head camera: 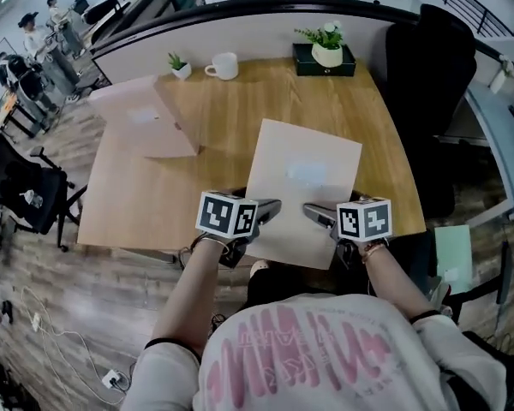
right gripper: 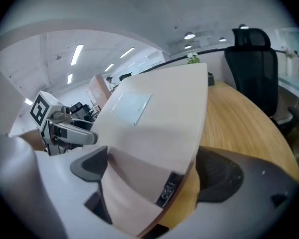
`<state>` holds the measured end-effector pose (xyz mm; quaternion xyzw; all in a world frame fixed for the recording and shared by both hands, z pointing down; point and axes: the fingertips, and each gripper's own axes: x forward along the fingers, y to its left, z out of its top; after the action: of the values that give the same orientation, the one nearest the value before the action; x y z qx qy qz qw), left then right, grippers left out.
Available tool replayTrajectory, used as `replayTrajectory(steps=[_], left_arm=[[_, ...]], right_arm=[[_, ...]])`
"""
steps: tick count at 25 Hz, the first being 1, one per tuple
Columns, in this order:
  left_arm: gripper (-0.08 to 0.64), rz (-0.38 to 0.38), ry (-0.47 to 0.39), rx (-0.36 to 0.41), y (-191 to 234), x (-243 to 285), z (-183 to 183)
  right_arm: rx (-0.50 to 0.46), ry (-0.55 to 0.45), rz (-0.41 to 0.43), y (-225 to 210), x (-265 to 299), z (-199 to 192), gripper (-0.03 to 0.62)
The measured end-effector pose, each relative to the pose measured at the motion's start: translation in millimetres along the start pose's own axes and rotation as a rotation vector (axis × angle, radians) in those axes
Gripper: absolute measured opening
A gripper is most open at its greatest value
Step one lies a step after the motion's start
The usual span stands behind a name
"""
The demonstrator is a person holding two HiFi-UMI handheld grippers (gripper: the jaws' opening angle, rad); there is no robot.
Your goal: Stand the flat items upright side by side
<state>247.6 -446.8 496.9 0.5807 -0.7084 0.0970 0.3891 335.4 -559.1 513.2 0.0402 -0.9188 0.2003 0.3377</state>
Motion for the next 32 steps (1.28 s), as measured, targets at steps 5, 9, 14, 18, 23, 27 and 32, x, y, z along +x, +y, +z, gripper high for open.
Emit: replayTrajectory(steps=[5,9,14,18,23,27,32], left_arm=[[0.387,0.119,-0.097,-0.042,21.2,-69.7,-15.9],[0.391,0.18,-0.204,-0.039,38.9,-125.8,-19.9],[0.399,0.271,-0.286,0.015,75.0,-178.9,-21.9],[0.399,0.3,-0.328,0.005,109.8,-210.9,-26.0],[0.391,0.296,-0.385,0.002,157.4,-256.1,-29.3],[0.391,0.307,-0.391,0.066,197.2,-287.8,-25.5],[0.393,0.311,-0.398,0.148,243.5,-320.3,-21.3]], right_arm=[[-0.104,-0.035,0.072,68.3,7.7,24.6,0.548],[-0.155,-0.091,0.134,124.9,8.0,45.4,0.537],[-0.268,-0.153,0.194,190.1,21.2,69.7,0.535],[-0.355,-0.235,0.194,240.3,33.5,95.9,0.529],[-0.423,-0.33,0.155,303.6,50.8,119.0,0.523],[-0.401,-0.383,0.136,343.2,70.5,125.9,0.52],[-0.378,-0.417,0.131,383.8,97.1,127.8,0.511]])
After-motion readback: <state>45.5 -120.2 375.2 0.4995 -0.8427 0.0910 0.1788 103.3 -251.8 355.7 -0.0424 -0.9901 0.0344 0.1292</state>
